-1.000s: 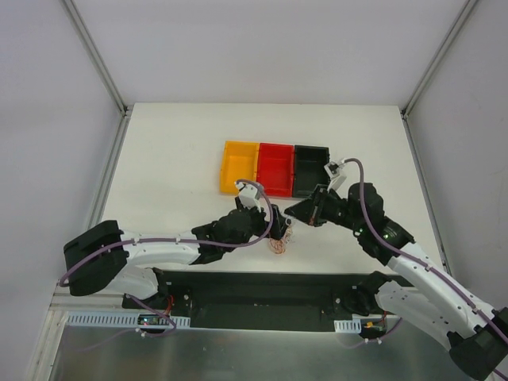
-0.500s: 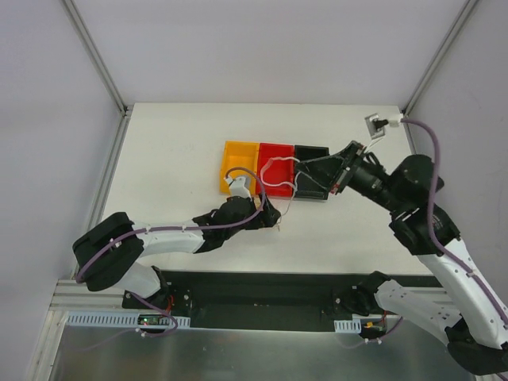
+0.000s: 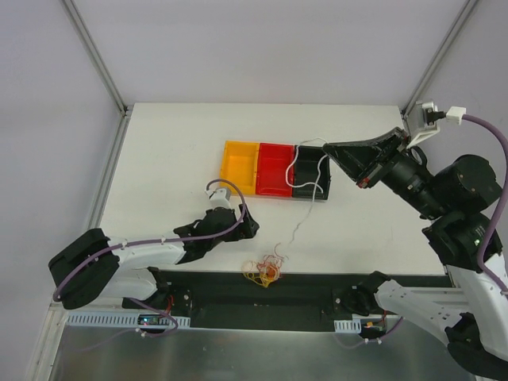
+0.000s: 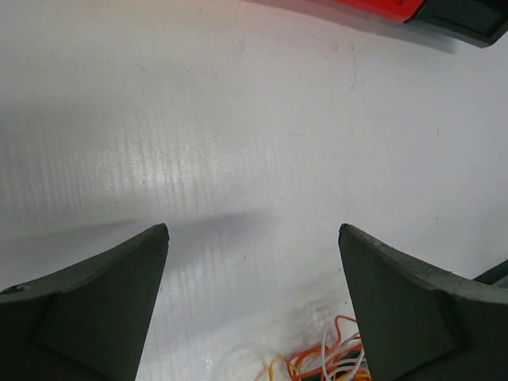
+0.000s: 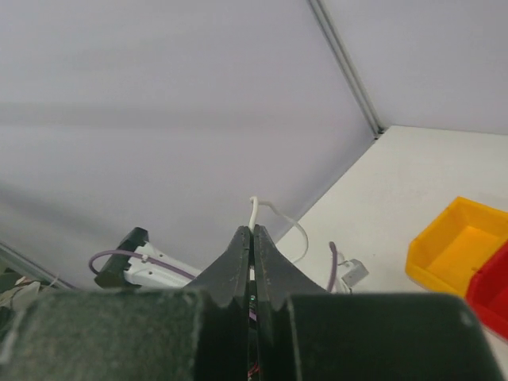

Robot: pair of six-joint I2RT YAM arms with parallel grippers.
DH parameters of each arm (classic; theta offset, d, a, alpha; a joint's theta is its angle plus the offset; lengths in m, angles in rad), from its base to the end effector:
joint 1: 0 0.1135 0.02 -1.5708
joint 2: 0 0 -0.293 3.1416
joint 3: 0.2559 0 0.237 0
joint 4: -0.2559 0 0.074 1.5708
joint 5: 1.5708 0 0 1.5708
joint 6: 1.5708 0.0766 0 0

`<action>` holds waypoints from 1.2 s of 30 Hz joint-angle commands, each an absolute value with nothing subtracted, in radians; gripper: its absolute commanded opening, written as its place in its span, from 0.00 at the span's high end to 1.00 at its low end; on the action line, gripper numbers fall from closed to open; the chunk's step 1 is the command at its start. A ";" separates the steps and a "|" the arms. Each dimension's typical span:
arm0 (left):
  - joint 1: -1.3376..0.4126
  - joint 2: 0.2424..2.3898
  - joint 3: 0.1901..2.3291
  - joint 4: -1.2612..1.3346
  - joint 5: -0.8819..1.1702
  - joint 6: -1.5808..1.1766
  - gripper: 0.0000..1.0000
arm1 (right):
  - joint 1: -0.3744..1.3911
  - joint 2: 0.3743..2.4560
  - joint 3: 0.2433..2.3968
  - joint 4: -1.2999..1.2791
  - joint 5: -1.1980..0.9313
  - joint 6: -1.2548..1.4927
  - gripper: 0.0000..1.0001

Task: Untangle the cables

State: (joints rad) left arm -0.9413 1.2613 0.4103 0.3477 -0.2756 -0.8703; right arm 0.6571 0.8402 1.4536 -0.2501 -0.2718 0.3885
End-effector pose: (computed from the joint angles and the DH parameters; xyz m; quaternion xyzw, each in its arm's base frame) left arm 0.1678 -0.1950 0.1885 -0.0396 0.8547 -0.3236 0.4040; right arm 0.0789 0.0869 0.5653 -0.1858 0.5425 0.4739 0.6683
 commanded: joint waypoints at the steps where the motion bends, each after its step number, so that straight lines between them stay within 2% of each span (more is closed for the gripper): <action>1: -0.936 1.193 0.408 0.314 -0.314 -0.822 0.11 | 0.660 0.815 1.528 -0.334 -0.173 0.293 0.99; 6: -0.936 1.178 0.440 0.300 -0.261 -0.792 0.07 | 0.661 0.811 1.631 -0.336 -0.189 0.267 0.99; 11: -0.948 1.091 0.434 0.492 0.022 -0.649 0.04 | 0.660 0.831 1.622 -0.361 -0.137 0.235 0.99; 15: -0.974 1.035 0.466 0.541 0.173 -0.543 0.02 | 0.660 0.859 1.601 -0.322 -0.140 0.242 0.99; 20: -1.018 1.187 0.606 0.545 0.408 -0.482 0.01 | 0.660 0.899 1.640 -0.322 -0.106 0.216 0.99; 26: -1.146 1.434 0.756 0.543 0.292 -0.445 0.01 | 0.658 0.934 1.706 -0.333 -0.095 0.212 0.99; 29: -1.132 1.566 0.888 0.344 0.058 -0.511 0.01 | 0.660 0.956 1.768 -0.337 -0.104 0.222 0.99; 31: -1.086 1.638 0.943 0.227 -0.024 -0.566 0.08 | 0.658 0.972 1.828 -0.347 -0.092 0.222 0.99; 36: -0.941 1.599 0.807 0.310 -0.069 -0.623 0.16 | 0.660 1.032 2.024 -0.365 -0.058 0.215 0.99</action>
State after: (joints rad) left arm -1.0370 1.6558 0.8822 0.3321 0.0654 -0.5682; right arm 0.6571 1.0130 1.8828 -0.4088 -0.0937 0.2272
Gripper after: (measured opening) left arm 0.861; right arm 0.012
